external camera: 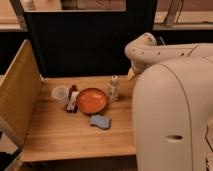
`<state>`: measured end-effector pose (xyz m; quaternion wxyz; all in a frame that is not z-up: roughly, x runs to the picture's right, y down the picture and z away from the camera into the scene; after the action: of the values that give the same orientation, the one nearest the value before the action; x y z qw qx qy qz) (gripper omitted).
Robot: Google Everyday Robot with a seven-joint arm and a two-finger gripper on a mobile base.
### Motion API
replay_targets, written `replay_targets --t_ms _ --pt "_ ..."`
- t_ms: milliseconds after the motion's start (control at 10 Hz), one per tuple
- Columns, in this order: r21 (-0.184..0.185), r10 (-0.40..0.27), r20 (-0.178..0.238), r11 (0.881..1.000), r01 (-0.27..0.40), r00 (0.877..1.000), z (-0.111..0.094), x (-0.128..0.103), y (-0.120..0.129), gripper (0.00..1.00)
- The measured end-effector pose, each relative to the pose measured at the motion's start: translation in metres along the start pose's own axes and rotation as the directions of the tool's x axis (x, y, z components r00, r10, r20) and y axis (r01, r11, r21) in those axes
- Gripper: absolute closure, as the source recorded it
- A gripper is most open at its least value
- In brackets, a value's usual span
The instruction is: Place the white sponge in the ceramic bowl
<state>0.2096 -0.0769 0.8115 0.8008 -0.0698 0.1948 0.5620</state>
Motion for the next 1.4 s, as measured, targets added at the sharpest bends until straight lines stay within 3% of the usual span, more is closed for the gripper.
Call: replay_targets --t_ms 300,500,800,1400 --pt "-0.003 -0.001 0.000 1.000 0.001 1.000 0.000 0.001 0.001 0.20" --pt "-0.059 -0.006 0.011 0.998 0.007 1.000 -0.012 0.007 0.019 0.20" --pt "-0.106 -0.017 0.028 0.994 0.020 0.999 -0.029 0.020 0.032 0.20" --pt "-0.145 -0.077 0.035 0.986 0.081 0.996 -0.043 0.062 0.058 0.20"
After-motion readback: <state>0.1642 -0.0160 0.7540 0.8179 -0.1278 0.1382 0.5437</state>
